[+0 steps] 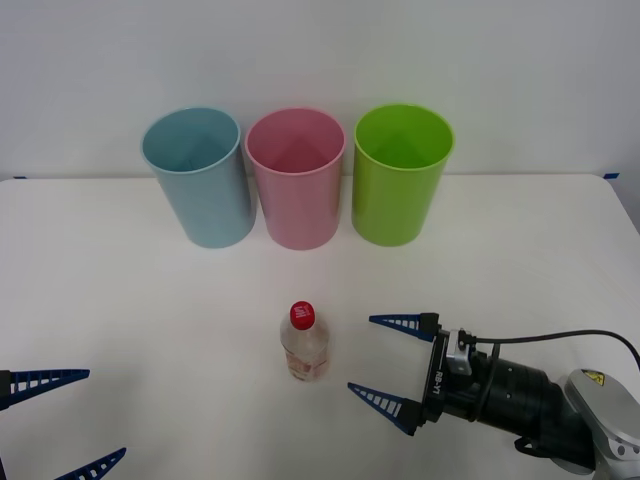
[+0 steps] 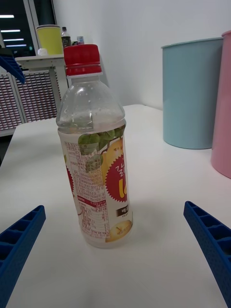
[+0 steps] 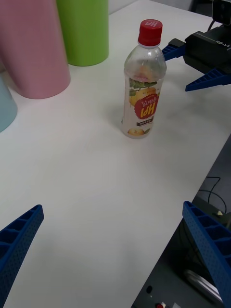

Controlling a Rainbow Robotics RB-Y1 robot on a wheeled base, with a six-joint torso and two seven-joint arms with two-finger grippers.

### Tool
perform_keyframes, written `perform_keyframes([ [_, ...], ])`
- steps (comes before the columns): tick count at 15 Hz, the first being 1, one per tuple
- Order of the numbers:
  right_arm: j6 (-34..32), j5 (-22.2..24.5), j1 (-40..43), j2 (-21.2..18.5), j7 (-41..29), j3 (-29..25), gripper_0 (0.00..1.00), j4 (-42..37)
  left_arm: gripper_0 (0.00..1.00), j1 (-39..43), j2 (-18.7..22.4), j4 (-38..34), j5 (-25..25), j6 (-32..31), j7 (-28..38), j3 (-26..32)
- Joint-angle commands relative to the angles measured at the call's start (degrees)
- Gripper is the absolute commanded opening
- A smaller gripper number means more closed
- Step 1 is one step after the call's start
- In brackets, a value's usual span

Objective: Put cans in the blue bin and PET bottles in the pink bin and trash in the green bin.

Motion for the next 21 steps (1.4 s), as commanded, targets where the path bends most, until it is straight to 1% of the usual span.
perform_keyframes([
  [1, 0.0, 0.0, 0.0, 0.0, 0.0, 0.0, 1.0, 0.0, 1.0, -0.01, 0.0, 0.02, -0.01, -0.01, 0.0, 0.0],
  [19, 0.0, 0.0, 0.0, 0.0, 0.0, 0.0, 1.0, 0.0, 1.0, -0.01, 0.0, 0.02, -0.01, -0.01, 0.0, 0.0],
  [21, -0.26, -0.44, 0.7, 0.88, 0.09, 0.0, 1.0, 0.0, 1.0, -0.01, 0.0, 0.02, -0.01, -0.01, 0.0, 0.0],
])
